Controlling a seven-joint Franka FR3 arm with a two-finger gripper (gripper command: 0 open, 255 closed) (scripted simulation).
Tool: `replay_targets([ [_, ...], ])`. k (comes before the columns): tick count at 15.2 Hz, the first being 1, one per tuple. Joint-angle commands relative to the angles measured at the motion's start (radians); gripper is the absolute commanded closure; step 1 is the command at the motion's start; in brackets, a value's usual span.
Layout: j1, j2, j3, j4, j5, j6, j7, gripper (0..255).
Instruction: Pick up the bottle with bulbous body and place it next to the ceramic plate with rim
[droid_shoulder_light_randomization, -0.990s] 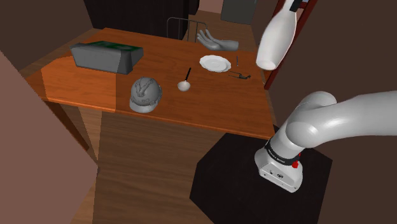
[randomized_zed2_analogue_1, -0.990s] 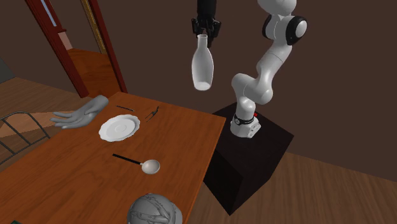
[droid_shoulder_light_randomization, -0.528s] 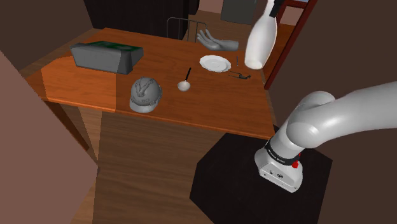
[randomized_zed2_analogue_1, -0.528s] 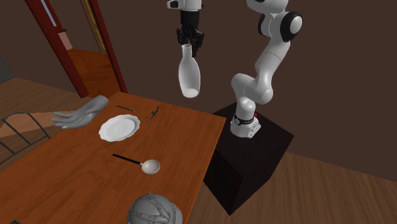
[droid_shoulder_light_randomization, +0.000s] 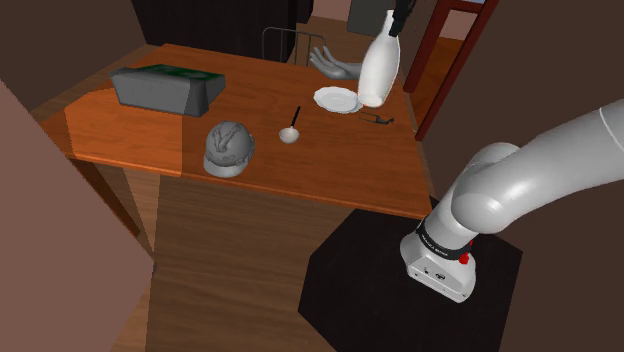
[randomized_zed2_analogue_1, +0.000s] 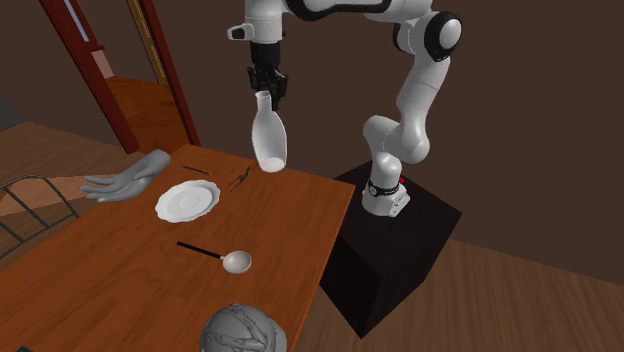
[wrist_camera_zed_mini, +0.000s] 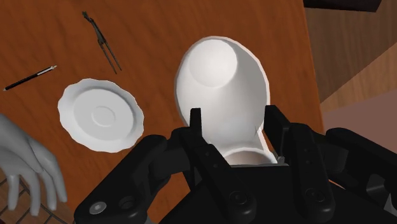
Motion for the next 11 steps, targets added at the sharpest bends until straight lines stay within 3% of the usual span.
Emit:
replay_targets([
  [1,0.008,0.064,-0.021,0.016,0.014,0.049,-0.015,255],
  [11,0.02,0.419,-0.103,0.188,0.143,0.207,-0.113,255],
])
